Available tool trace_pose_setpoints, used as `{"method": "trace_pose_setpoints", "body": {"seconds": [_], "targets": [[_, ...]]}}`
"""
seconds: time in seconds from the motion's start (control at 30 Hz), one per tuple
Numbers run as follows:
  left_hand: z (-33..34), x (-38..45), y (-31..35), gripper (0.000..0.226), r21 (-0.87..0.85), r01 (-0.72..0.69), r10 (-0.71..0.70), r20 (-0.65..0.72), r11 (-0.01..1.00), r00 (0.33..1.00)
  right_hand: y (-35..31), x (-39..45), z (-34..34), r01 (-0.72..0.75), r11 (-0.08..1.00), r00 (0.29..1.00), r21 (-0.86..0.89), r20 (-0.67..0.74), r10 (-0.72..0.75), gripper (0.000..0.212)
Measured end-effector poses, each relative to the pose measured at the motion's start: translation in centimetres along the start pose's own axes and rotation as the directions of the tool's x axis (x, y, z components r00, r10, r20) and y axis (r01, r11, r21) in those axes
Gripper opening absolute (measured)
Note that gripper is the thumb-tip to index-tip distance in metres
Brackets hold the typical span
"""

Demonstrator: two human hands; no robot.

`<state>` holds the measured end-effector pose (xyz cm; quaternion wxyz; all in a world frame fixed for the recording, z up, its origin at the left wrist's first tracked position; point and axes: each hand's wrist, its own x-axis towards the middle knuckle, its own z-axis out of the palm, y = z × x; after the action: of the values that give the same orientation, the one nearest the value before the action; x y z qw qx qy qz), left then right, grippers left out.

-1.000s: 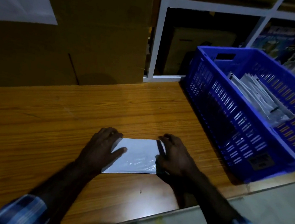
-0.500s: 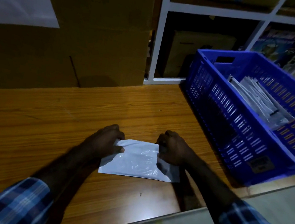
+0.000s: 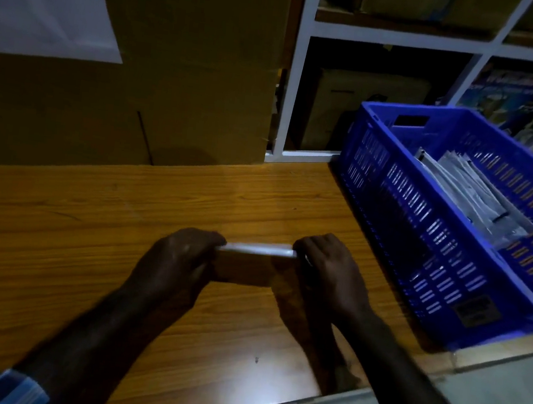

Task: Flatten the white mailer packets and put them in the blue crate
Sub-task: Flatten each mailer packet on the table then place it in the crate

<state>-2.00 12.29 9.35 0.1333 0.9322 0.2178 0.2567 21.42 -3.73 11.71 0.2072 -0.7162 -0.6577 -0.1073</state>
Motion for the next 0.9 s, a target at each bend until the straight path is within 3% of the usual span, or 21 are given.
{"method": "trace_pose_setpoints", "body": {"seconds": [0.07,0.13,0.3,0.43,0.63,0.77,0.9], "targets": [[1.6,-2.8,0.8,0.043,-0.013,0.074,-0.074,0.007,0.997,0.997,-0.6,-2.2,1.0,0.012,1.000,0.999,0.011,-0.029,-0.012,0.026],[3.1,-5.2,1.3,0.041,-0.013,0.063,-0.063,0.037,0.998,0.997,-1.0,-4.8,2.3,-0.003,0.998,0.999,0.055,-0.045,0.006,0.023],[5.3,-8.4,2.4,0.044,-0.013,0.052,-0.050,0.145,0.999,0.988,-1.7,-9.1,4.6,-0.069,0.989,0.996,0.133,0.066,0.061,0.026],[6.0,-8.0,3.0,0.059,-0.005,0.131,-0.128,0.173,0.991,0.977,-3.6,-7.6,5.4,-0.095,0.988,0.993,0.119,0.075,0.086,0.029],[7.6,-5.6,2.2,0.065,0.111,0.220,-0.238,0.196,0.969,0.951,-6.0,-4.0,9.5,0.000,0.996,0.998,0.091,0.068,-0.006,0.047],[8.2,-5.3,2.0,0.059,0.240,0.198,-0.256,0.239,0.950,0.937,-6.4,-3.5,11.7,0.039,0.996,0.995,0.084,0.093,-0.047,0.055],[8.6,-5.6,2.2,0.054,0.289,0.210,-0.270,0.188,0.934,0.944,-6.7,-3.8,12.4,0.041,0.996,0.996,0.079,0.075,-0.047,0.056]]}}
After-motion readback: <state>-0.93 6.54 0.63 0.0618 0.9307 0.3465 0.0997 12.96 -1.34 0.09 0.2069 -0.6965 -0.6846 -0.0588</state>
